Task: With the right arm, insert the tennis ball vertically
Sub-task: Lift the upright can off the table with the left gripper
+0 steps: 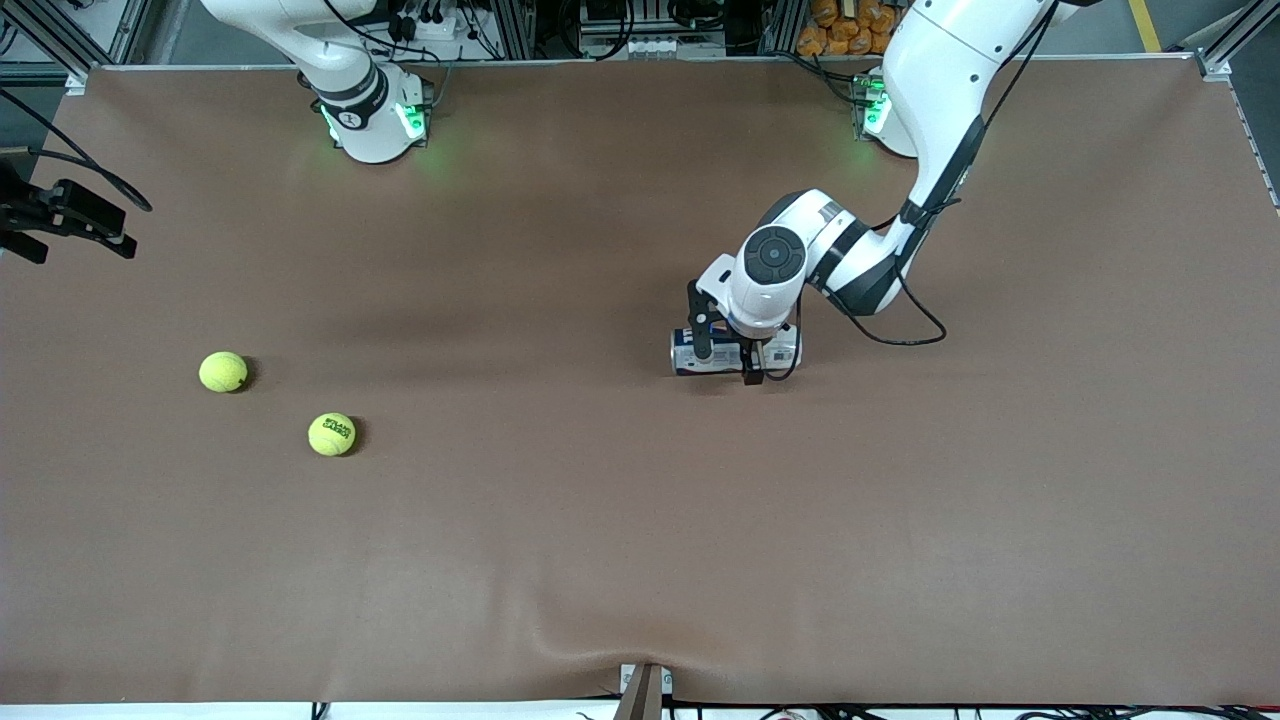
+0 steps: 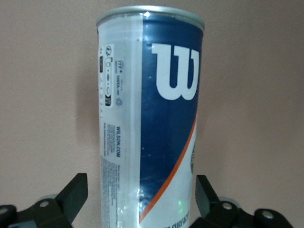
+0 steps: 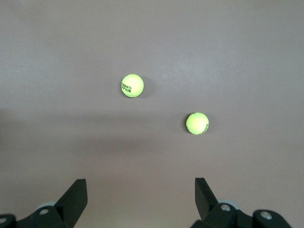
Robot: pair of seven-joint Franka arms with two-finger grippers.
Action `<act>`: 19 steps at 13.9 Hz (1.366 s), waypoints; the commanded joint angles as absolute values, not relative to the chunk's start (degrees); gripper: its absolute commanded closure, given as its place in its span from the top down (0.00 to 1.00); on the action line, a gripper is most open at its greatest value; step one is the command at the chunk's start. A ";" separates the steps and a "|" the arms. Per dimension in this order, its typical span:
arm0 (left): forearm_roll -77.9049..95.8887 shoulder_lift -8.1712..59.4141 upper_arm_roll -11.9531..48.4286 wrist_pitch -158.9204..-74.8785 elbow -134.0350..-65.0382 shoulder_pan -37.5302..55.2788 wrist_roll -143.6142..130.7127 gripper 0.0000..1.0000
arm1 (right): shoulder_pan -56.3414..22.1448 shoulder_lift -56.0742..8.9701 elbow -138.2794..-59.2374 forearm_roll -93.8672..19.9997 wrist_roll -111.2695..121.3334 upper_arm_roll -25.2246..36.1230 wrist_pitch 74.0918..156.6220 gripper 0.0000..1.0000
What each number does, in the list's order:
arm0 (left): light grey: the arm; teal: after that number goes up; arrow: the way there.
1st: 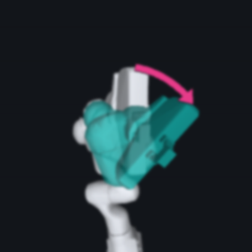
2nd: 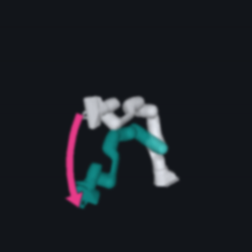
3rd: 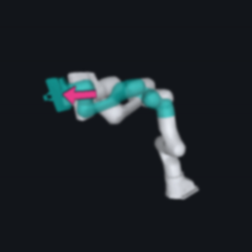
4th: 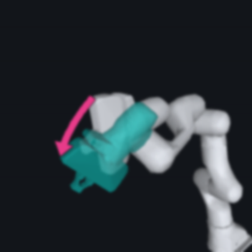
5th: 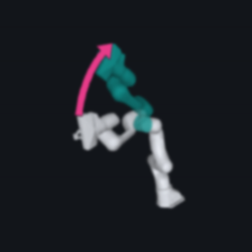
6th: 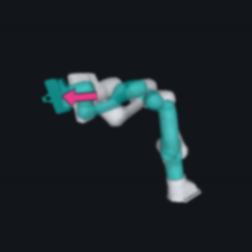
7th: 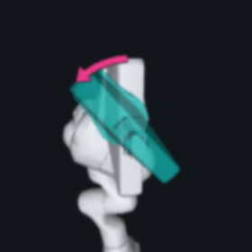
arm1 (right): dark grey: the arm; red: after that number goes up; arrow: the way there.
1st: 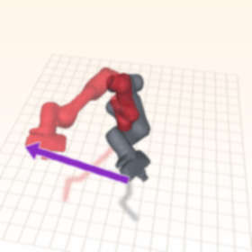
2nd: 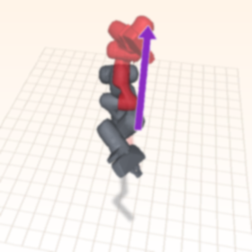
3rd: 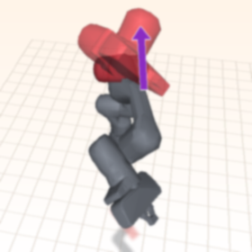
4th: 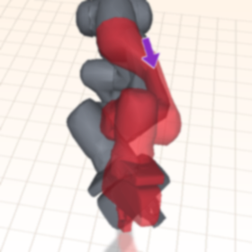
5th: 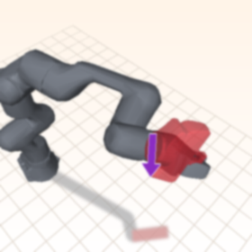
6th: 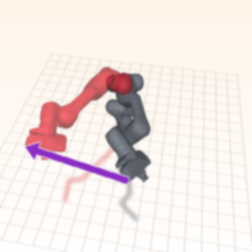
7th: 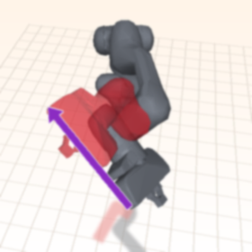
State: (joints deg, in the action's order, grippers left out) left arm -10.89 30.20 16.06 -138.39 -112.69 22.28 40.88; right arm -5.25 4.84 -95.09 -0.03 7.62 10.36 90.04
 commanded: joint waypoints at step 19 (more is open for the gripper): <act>-11.61 31.82 16.35 -141.77 -107.67 21.45 40.34 0.70 | -4.75 5.89 -95.18 0.79 7.73 10.20 87.80 1.00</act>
State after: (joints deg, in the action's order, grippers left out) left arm -10.97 32.36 15.99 -141.82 -109.22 21.83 40.88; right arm -5.17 5.00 -95.08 -0.01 7.64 10.40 88.79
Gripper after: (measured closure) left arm 0.300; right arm 0.000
